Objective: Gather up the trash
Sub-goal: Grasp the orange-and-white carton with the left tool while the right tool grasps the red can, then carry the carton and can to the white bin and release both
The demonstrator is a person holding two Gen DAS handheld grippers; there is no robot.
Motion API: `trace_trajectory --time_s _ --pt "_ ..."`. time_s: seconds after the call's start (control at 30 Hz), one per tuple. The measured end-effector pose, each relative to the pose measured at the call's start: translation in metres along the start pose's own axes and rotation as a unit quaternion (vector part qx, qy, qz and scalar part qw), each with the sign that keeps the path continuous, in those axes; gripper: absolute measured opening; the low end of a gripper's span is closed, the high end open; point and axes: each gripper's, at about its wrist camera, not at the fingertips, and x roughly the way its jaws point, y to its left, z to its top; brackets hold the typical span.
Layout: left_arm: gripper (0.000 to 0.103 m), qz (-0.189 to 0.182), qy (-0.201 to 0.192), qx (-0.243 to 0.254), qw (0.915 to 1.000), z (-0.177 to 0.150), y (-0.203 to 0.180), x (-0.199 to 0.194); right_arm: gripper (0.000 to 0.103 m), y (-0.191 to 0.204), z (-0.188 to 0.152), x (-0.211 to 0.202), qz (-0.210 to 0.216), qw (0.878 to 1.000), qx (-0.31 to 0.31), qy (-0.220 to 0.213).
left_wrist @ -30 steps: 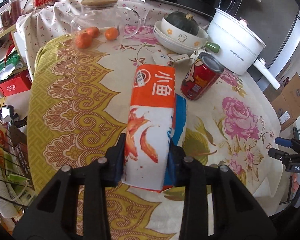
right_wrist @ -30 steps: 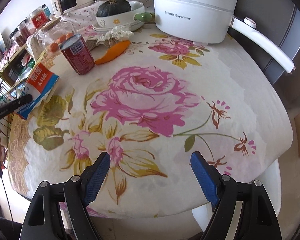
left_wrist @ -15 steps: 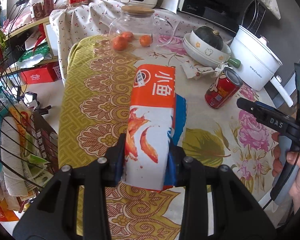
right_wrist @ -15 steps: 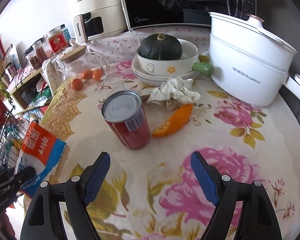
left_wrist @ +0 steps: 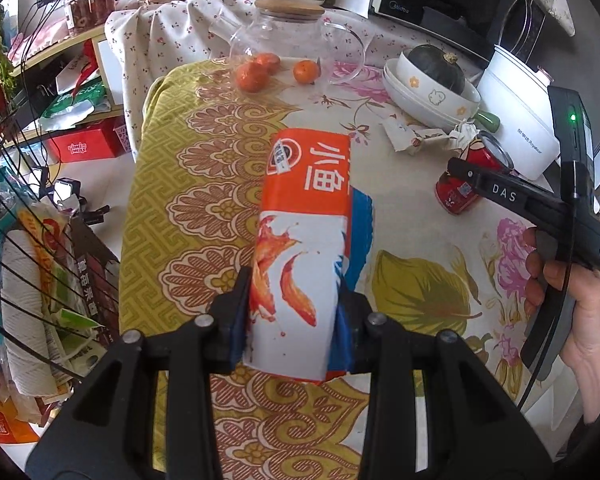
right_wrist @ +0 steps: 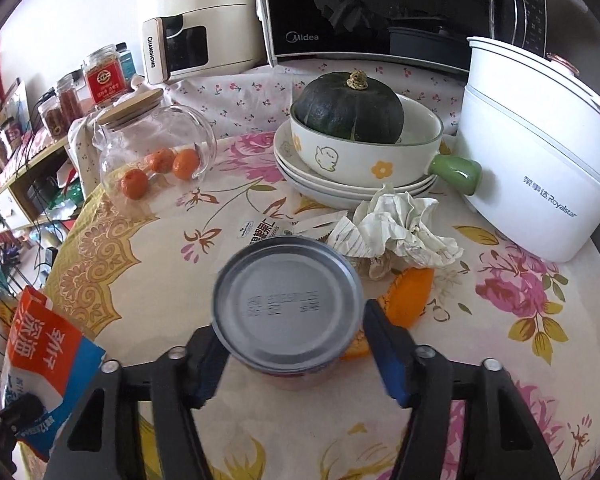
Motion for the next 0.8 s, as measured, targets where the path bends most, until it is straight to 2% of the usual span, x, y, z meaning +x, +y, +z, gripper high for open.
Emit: trace_trajectory --time_s 0.17,0.3,0.8 --pt "0.038 -0.006 -0.009 -0.006 0.9999 0.002 -0.005 -0.01 0.053 -0.002 -0.004 -0.017 -0.006 1.0 -0.006 0.002" --pt "0.038 -0.009 -0.016 0.001 0.9998 0.0 -0.016 -0.019 0.053 -0.015 -0.01 -0.046 -0.007 1.0 -0.006 -0.002" --pt "0.038 -0.057 -0.041 0.038 0.9968 -0.018 -0.091 -0.068 0.053 -0.1 -0.073 -0.169 -0.037 0.999 -0.001 -0.004"
